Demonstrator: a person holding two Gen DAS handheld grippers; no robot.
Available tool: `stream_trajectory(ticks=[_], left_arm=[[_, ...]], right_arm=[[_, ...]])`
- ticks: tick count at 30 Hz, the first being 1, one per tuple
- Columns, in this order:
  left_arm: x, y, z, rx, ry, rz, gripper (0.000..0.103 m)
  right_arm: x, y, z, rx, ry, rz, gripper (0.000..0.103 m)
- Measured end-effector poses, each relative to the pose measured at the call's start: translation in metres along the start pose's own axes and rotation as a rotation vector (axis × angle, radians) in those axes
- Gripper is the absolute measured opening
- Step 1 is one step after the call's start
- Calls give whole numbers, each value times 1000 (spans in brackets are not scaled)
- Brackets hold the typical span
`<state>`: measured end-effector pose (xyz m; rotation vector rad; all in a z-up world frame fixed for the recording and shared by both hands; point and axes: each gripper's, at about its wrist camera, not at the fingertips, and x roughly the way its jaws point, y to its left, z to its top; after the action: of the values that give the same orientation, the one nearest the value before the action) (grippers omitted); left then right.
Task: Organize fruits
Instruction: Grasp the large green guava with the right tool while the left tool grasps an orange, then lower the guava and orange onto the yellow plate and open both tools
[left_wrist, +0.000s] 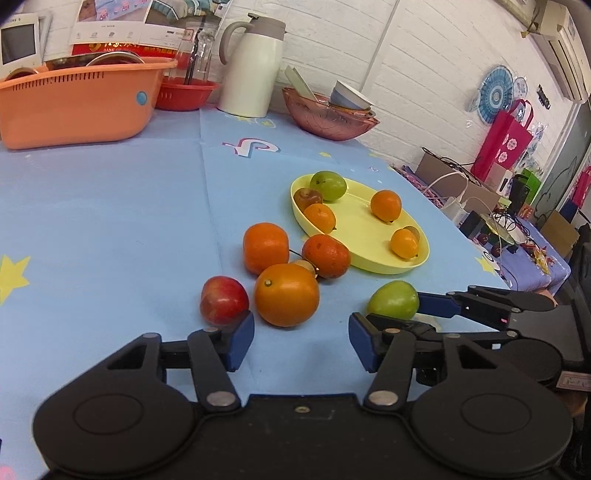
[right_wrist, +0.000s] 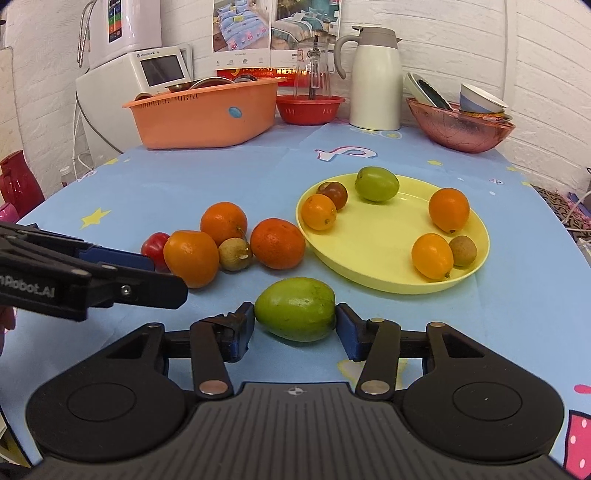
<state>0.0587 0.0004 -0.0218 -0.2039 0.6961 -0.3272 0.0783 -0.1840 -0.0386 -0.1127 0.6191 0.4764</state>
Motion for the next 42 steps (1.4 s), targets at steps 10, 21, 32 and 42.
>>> stream_trajectory(ticks=[10, 21, 32, 42], left_arm=[[18, -3, 9, 10, 3, 32, 103], [23, -4, 7, 21, 21, 27, 103], [12, -8, 9, 45, 19, 0, 103], [13, -30, 56, 104, -53, -96, 103]], right_arm=[[-6, -4, -6, 16, -6, 8, 82], [-6, -6, -6, 28, -10, 17, 82], [-12, -14, -2, 41, -37, 15, 81], [-15, -30, 21, 27, -110, -37, 81]])
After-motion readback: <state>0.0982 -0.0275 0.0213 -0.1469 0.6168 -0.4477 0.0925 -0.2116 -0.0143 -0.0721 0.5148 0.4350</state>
